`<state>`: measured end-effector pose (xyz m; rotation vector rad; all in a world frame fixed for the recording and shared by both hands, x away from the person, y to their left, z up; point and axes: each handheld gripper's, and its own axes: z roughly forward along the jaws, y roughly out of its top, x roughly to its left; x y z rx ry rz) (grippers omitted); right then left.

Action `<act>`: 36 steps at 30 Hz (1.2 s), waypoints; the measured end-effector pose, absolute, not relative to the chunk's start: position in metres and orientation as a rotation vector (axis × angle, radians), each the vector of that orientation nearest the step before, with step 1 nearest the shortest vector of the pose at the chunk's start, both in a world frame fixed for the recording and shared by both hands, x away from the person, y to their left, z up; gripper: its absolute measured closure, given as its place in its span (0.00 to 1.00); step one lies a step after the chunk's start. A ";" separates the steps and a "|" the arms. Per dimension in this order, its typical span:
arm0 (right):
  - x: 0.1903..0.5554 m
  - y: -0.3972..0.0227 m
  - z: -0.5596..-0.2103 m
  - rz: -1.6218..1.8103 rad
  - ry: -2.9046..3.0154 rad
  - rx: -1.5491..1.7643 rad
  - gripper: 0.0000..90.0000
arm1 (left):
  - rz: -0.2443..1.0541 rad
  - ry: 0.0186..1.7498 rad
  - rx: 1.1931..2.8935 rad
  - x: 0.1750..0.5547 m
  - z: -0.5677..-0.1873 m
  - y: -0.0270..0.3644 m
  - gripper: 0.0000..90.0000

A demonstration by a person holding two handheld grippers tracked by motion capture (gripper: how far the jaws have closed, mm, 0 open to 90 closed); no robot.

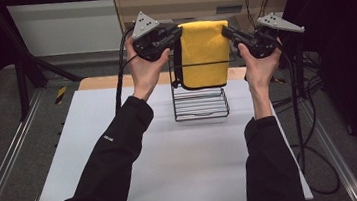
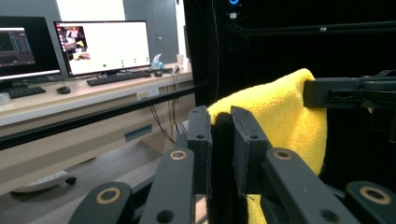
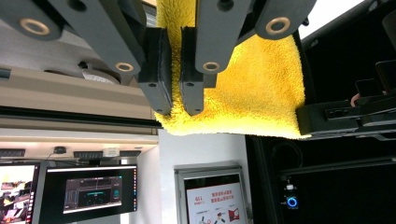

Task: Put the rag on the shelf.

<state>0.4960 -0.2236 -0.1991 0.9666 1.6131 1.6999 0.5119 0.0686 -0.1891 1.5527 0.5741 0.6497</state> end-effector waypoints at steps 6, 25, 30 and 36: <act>0.492 -0.225 -0.206 1.705 1.618 0.966 0.94 | 0.640 0.555 1.566 0.506 -0.194 0.070 0.87; 0.467 -0.226 -0.216 1.695 1.633 0.930 0.94 | 0.613 0.517 1.614 0.481 -0.199 0.073 0.87; 0.461 -0.226 -0.220 1.684 1.641 0.922 0.94 | 0.612 0.509 1.634 0.474 -0.201 0.072 0.87; 0.453 -0.226 -0.224 1.671 1.653 0.910 0.94 | 0.601 0.498 1.653 0.463 -0.208 0.073 0.87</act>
